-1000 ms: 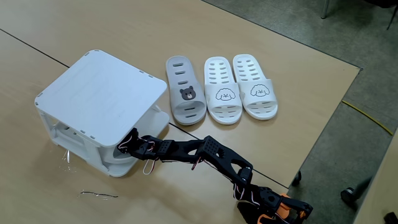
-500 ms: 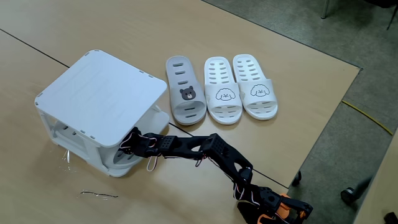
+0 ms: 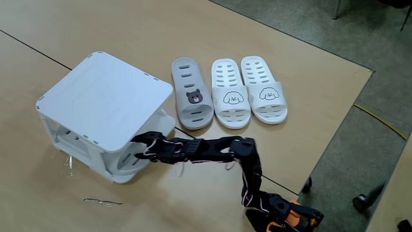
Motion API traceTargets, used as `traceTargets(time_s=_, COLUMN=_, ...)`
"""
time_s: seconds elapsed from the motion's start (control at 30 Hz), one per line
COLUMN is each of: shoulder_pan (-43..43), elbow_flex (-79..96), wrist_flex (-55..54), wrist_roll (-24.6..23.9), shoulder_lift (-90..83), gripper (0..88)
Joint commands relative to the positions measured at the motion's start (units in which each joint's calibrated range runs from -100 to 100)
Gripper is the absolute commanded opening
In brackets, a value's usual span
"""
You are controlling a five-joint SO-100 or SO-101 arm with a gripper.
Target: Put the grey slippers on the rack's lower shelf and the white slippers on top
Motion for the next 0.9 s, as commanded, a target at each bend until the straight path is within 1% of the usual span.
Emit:
traceTargets(time_s=0.0, shoulder_pan=-0.02, elbow_flex=13.69, wrist_flex=-0.08, wrist_roll=0.42, shoulder_lift=-21.01, gripper=24.3)
traceTargets(time_s=0.03, shoulder_pan=-0.1, elbow_flex=17.75, wrist_flex=-0.08, wrist_roll=0.42, shoulder_lift=-25.21, gripper=24.2)
traceTargets(time_s=0.07, shoulder_pan=-0.18, elbow_flex=22.99, wrist_flex=-0.6, wrist_roll=0.42, shoulder_lift=-30.77, gripper=22.1)
traceTargets(time_s=0.1, shoulder_pan=-0.18, elbow_flex=26.77, wrist_flex=-1.81, wrist_roll=0.42, shoulder_lift=-34.8, gripper=17.1)
traceTargets(time_s=0.17, shoulder_pan=-0.18, elbow_flex=34.17, wrist_flex=-6.38, wrist_roll=0.42, shoulder_lift=-41.79, gripper=1.8)
traceTargets(time_s=0.2, shoulder_pan=-0.26, elbow_flex=37.87, wrist_flex=-10.18, wrist_roll=0.42, shoulder_lift=-44.82, gripper=0.6)
traceTargets(time_s=0.23, shoulder_pan=-0.51, elbow_flex=41.93, wrist_flex=-14.92, wrist_roll=0.42, shoulder_lift=-47.42, gripper=1.4)
traceTargets(time_s=0.3, shoulder_pan=-2.4, elbow_flex=51.22, wrist_flex=-25.79, wrist_roll=0.42, shoulder_lift=-50.79, gripper=0.7)
traceTargets(time_s=0.33, shoulder_pan=-3.8, elbow_flex=57.81, wrist_flex=-33.82, wrist_roll=0.42, shoulder_lift=-51.88, gripper=0.7)
traceTargets(time_s=0.37, shoulder_pan=-5.11, elbow_flex=62.23, wrist_flex=-39.6, wrist_roll=0.42, shoulder_lift=-52.05, gripper=0.7)
traceTargets(time_s=0.4, shoulder_pan=-6.51, elbow_flex=66.56, wrist_flex=-44.69, wrist_roll=0.42, shoulder_lift=-52.05, gripper=0.7)
traceTargets(time_s=0.43, shoulder_pan=-7.5, elbow_flex=70.17, wrist_flex=-47.54, wrist_roll=0.42, shoulder_lift=-51.8, gripper=0.7)
traceTargets(time_s=0.53, shoulder_pan=-7.33, elbow_flex=69.99, wrist_flex=-47.36, wrist_roll=0.42, shoulder_lift=-47.34, gripper=0.7)
traceTargets(time_s=0.7, shoulder_pan=-7.09, elbow_flex=69.99, wrist_flex=-50.82, wrist_roll=0.42, shoulder_lift=-25.04, gripper=0.7)
traceTargets(time_s=0.8, shoulder_pan=-3.14, elbow_flex=68.72, wrist_flex=-54.61, wrist_roll=0.42, shoulder_lift=-15.54, gripper=0.7)
traceTargets(time_s=0.87, shoulder_pan=2.53, elbow_flex=66.92, wrist_flex=-57.8, wrist_roll=0.42, shoulder_lift=-10.57, gripper=0.7)
